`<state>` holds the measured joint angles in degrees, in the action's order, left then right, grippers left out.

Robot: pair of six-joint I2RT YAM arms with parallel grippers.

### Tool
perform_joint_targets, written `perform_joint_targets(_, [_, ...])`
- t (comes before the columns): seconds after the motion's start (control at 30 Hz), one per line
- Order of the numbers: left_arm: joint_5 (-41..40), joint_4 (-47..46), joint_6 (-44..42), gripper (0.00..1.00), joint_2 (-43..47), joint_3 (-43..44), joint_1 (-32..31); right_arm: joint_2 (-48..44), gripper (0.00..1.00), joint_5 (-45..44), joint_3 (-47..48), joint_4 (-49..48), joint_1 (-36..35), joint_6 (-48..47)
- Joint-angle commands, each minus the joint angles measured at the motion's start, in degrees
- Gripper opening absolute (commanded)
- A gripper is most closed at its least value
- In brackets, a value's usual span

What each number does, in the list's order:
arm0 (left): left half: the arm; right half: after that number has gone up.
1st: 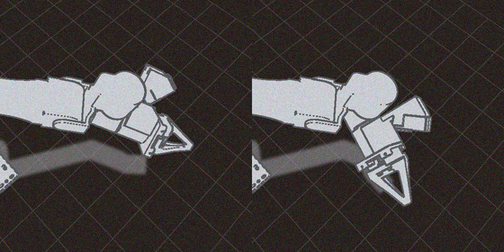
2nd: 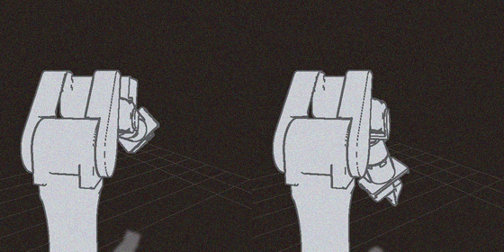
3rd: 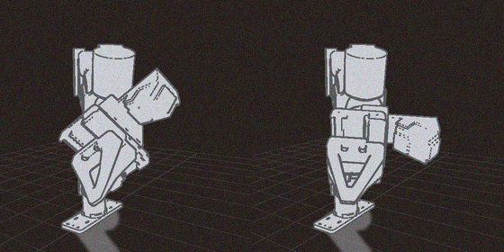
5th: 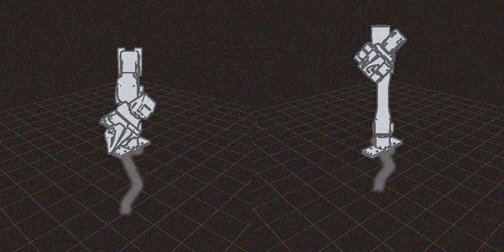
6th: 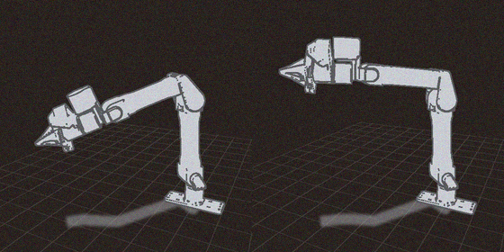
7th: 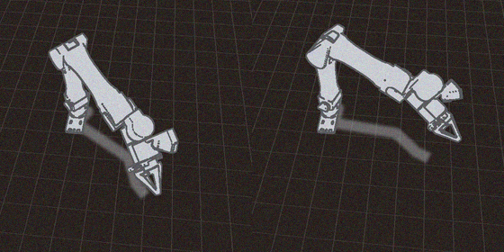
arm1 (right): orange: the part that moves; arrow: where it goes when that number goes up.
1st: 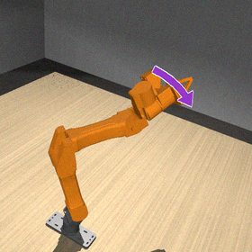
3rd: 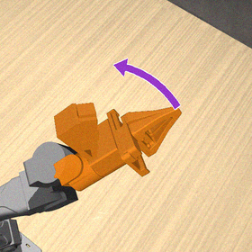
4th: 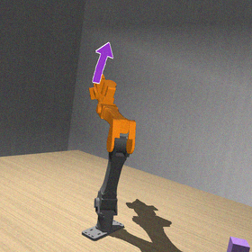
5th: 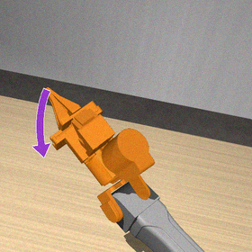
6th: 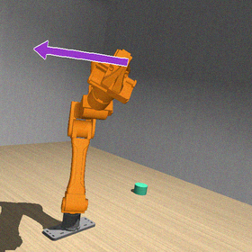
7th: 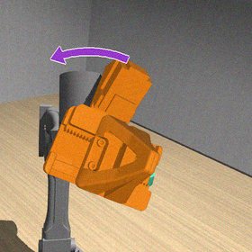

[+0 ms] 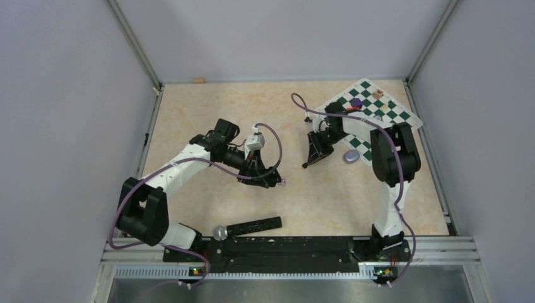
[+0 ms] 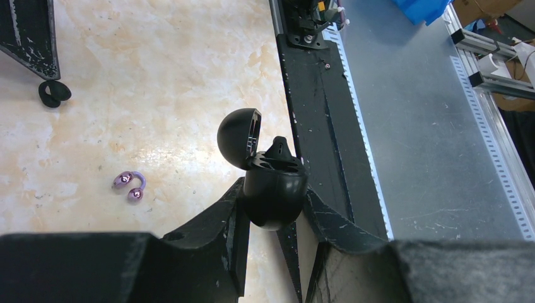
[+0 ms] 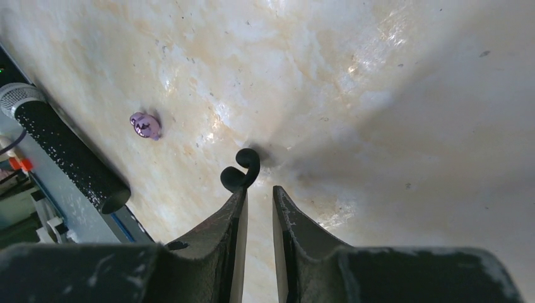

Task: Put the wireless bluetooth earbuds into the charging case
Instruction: Place the earbud at the center of the board.

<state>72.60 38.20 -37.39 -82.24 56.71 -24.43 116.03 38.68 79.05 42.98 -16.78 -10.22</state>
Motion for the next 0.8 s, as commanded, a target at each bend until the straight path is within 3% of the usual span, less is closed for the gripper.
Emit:
perform_joint_targets(0.0, [1.4, -0.9, 0.1, 0.00, 1.8, 0.3, -0.2, -0.3, 0.20, 3.3, 0.0, -2.4, 0.8, 2.1])
perform_joint_targets(0.5, [1.5, -0.9, 0.3, 0.00, 2.0, 0.6, -0.2, 2.4, 0.19, 3.9, 1.6, 3.2, 0.8, -2.3])
perform_joint_targets(0.77, [1.4, -0.9, 0.2, 0.00, 2.1, 0.5, -0.2, -2.8, 0.19, 5.5, 1.1, 0.9, 2.3, -1.6])
